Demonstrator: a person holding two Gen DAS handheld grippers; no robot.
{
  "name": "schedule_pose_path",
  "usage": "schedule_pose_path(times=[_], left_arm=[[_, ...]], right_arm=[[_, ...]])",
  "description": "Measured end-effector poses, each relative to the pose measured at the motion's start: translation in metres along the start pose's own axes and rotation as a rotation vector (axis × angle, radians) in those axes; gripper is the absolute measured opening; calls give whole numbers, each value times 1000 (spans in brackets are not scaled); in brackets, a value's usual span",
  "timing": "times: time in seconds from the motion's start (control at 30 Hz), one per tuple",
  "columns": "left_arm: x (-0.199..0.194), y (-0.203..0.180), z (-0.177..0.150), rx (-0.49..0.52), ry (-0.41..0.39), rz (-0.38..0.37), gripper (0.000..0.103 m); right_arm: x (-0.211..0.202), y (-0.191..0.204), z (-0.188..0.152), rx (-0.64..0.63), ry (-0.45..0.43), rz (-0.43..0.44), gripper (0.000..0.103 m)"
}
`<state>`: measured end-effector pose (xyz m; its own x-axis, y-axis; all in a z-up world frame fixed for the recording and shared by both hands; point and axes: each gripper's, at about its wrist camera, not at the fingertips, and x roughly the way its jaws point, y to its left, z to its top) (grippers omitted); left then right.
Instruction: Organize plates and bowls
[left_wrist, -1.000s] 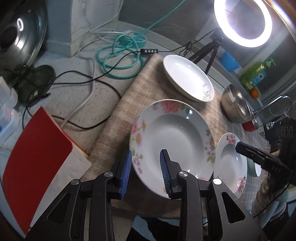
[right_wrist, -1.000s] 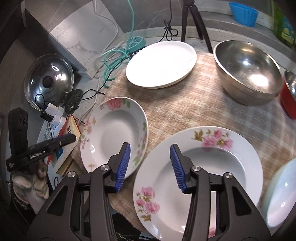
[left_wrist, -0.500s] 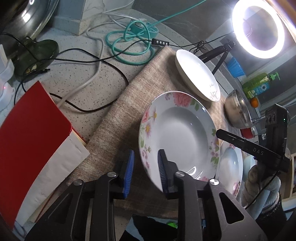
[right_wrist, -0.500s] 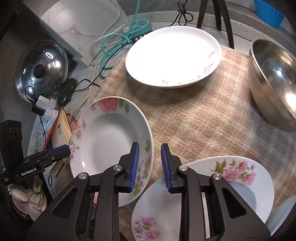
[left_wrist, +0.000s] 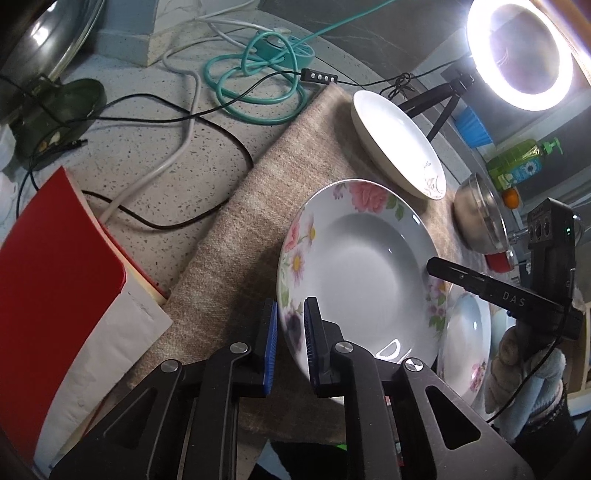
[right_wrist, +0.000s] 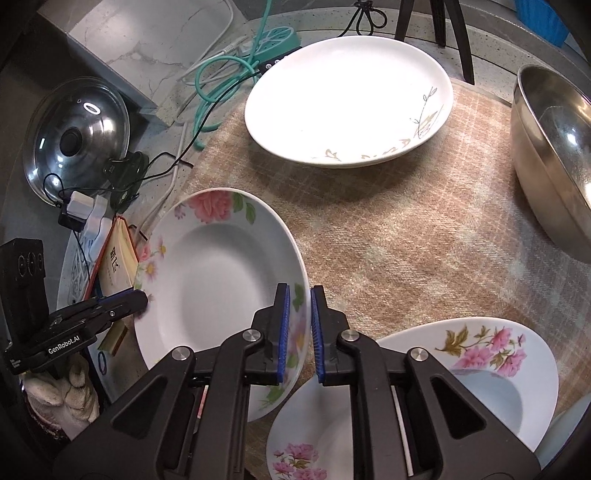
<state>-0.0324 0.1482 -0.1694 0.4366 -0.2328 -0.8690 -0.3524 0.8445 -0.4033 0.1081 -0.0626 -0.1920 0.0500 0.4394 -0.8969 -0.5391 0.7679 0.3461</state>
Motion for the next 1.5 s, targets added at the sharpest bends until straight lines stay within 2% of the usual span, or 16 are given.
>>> schedule_pose_path(times=[0.43, 0.73, 1.17, 1.5], left_arm=[[-4, -2, 6, 36, -10, 15, 12], [-15, -7, 11, 49, -38, 25, 12], [-24, -38, 20, 116, -59, -24, 12], [-8, -79, 15, 212, -10, -85, 12]], right_arm=[[-1, -1, -5, 40, -16, 0, 12], [-18, 3, -7, 48, -57, 3, 12], [-61, -12, -22, 106, -124, 2, 12], [-92, -46, -56, 204, -154, -40, 12]])
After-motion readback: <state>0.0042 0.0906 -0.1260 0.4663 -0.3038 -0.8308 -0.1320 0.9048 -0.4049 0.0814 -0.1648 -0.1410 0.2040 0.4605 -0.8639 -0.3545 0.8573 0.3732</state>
